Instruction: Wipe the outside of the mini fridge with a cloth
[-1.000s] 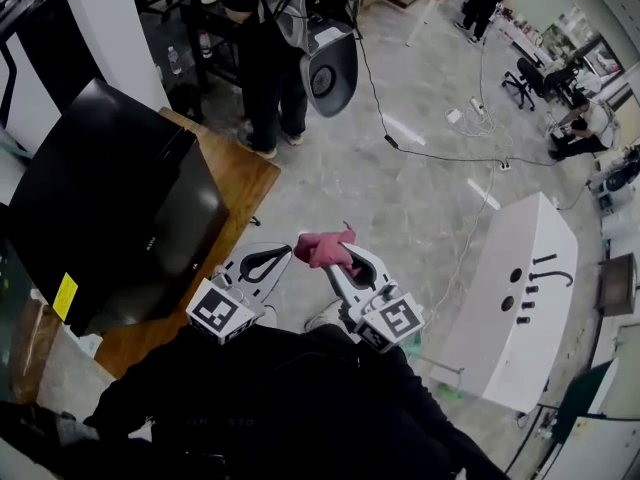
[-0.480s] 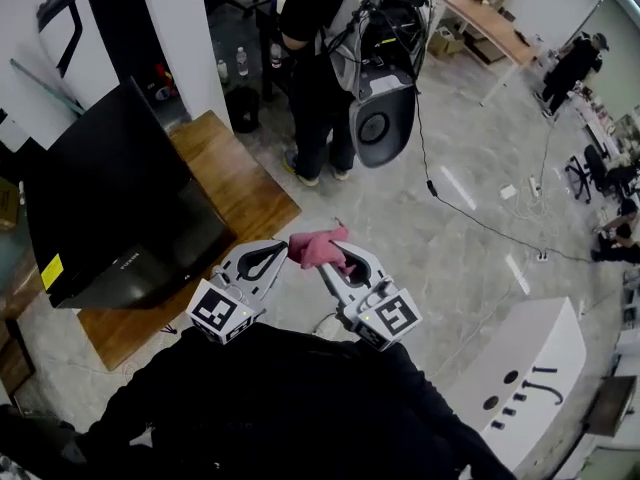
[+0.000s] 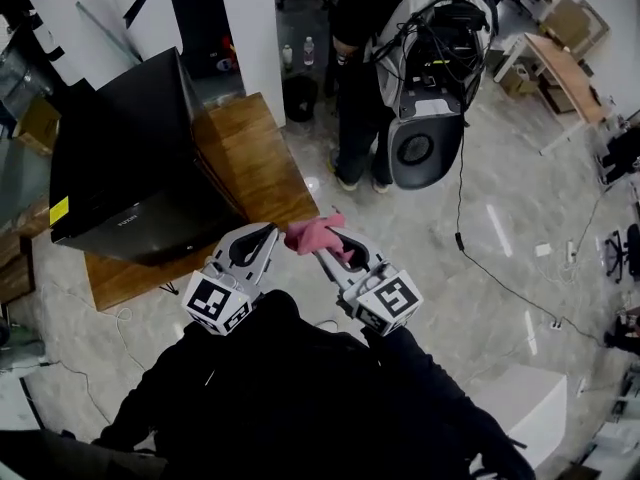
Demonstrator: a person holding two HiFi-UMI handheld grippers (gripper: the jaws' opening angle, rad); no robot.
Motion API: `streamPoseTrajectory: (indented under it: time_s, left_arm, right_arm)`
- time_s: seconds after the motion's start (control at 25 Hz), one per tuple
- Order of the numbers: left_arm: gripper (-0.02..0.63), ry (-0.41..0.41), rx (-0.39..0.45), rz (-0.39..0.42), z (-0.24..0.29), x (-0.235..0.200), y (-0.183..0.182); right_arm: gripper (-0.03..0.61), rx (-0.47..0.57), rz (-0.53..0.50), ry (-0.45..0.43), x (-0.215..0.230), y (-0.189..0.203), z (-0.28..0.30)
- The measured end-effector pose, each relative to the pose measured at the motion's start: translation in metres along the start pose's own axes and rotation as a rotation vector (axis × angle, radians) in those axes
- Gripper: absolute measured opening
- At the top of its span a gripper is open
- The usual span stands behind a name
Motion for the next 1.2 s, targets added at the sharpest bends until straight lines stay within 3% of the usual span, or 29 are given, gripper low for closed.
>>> streamPoseTrajectory:
  time_s: [0.28,0.6,0.76,1.04,1.2]
  left_arm:
    - [0.006,-0.113,0.009,-0.004,0.013,-0.019,0.000]
    - [0.006,-0.169,0.062,0.015,0.018,-0.075,0.004]
    - [0.006,-0.171,0.024,-0.020,0.019,-0.091,0.015]
    - [0.006,-0.328,0.040,-0.071,0.016,-0.117,0.020]
    - [0.006,-0.406,0.049,-0.084,0.041,-0.108,0.018]
  right_arm:
    - [0.095,-0.044,0.008,-0.076,0.031,-0.001,0.039]
    - [0.095,-0.112,-0.009,-0.156,0.046,0.003,0.134]
    - [0.095,-0.129,-0.039,-0.210,0.054,0.004,0.168]
    - [0.095,-0.213,-0.092,-0.389,0.066,-0.004,0.235]
    - [0.095,-0.234,-0.079,-0.498,0.078,-0.003,0.247]
Point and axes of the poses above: the fingertips, and each gripper's own axes: z forward along the fingers, x to its right, y out of its underside, the point moved 5 cm from there along -z, backward along the fingers, and after that the axes turned 1 degree about -x, right-handed, at the moved point
